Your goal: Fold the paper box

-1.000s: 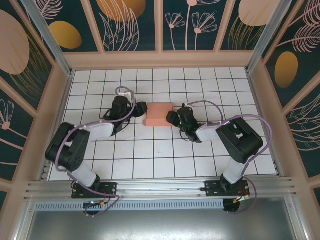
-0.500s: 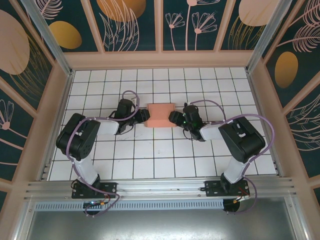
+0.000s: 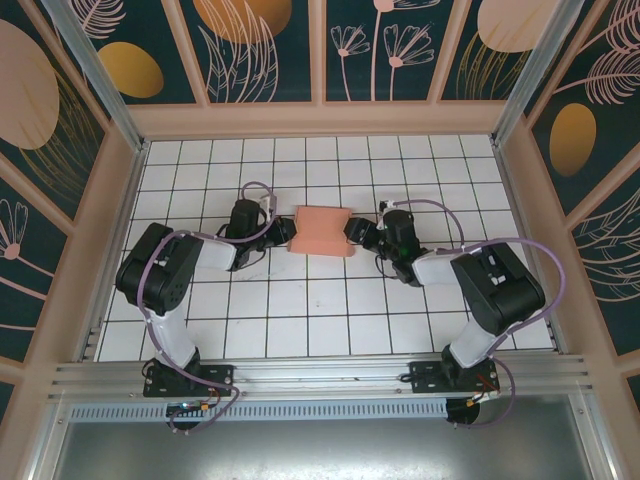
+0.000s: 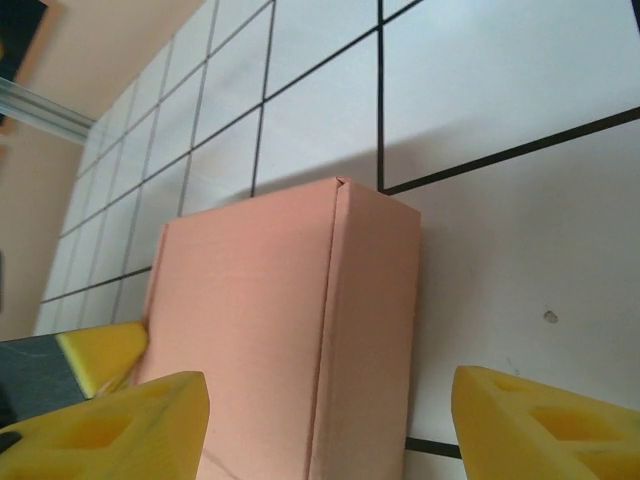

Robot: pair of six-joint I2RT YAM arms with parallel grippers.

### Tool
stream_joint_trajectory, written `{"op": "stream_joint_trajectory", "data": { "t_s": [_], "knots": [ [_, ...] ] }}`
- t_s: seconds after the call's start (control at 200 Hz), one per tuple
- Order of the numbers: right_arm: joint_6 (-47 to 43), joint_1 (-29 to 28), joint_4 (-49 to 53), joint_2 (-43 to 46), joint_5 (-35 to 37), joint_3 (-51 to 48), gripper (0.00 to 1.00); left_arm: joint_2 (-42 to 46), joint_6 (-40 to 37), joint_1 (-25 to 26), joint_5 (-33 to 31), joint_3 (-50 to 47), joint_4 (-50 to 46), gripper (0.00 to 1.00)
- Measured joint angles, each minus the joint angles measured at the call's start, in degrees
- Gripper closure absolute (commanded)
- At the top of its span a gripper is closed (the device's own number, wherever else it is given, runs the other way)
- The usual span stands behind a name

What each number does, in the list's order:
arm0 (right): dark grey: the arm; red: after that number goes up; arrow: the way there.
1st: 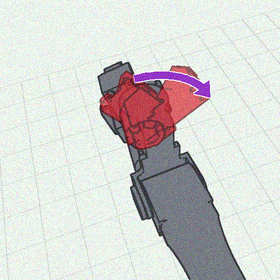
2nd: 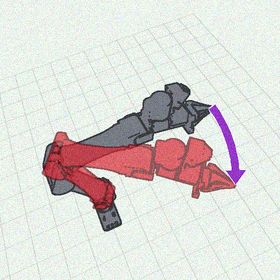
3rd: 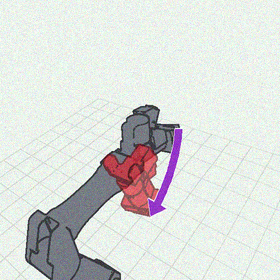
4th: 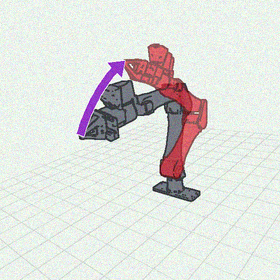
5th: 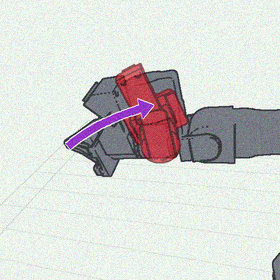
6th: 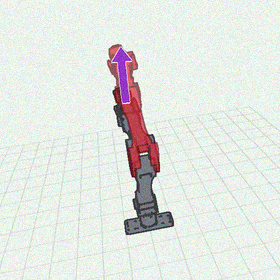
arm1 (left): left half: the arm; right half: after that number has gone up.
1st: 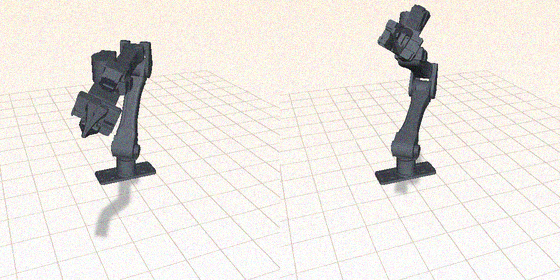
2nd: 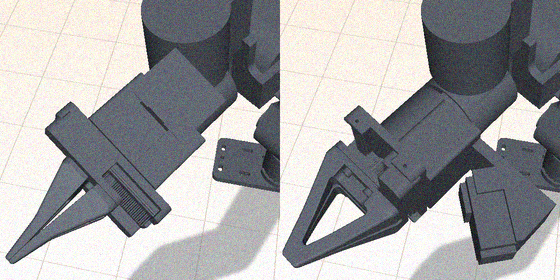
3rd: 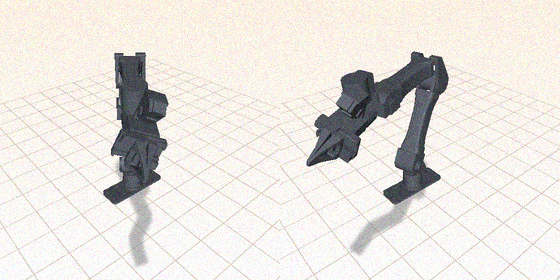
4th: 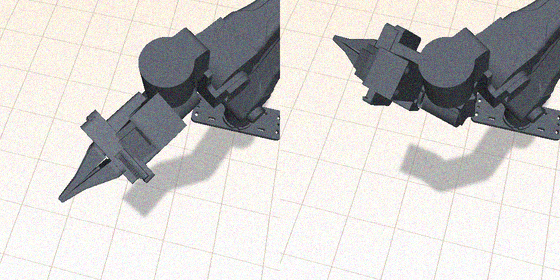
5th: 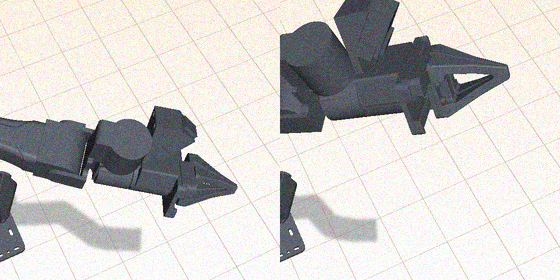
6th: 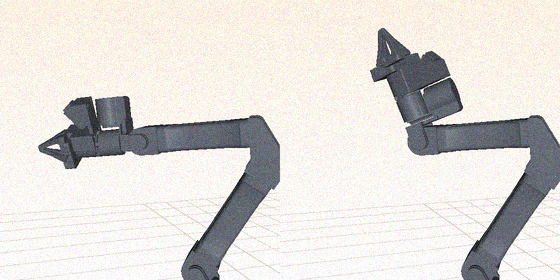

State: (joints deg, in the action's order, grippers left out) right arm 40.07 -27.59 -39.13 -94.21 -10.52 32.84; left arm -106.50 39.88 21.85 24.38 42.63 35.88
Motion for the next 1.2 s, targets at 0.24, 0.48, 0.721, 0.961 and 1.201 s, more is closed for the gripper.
{"op": "stream_joint_trajectory", "data": {
  "t_s": [0.24, 0.48, 0.721, 0.961, 1.201],
  "knots": [
    [4.76, 1.81, -5.14, -0.96, -5.53, -0.83, 0.33, -2.82, 3.78, -3.13, 6.43, -2.08, 8.07, 0.87],
    [8.55, 2.12, -6.56, -4.55, -11.06, 0.22, 0.24, -3.45, 4.17, -3.50, 7.56, -2.25, 9.55, 0.86],
    [11.87, 2.78, -9.18, -9.01, -16.02, 3.10, 0.28, -4.26, 4.81, -3.85, 8.63, -2.27, 11.06, 0.86],
    [15.96, 2.93, -13.00, -13.14, -21.07, 4.31, 0.39, -4.85, 5.03, -3.96, 9.31, -2.29, 11.98, 0.85],
    [17.75, 3.19, -14.93, -13.33, -22.60, 4.55, 0.61, -4.94, 4.55, -4.24, 8.57, -2.29, 11.41, 0.67]
  ]
}}
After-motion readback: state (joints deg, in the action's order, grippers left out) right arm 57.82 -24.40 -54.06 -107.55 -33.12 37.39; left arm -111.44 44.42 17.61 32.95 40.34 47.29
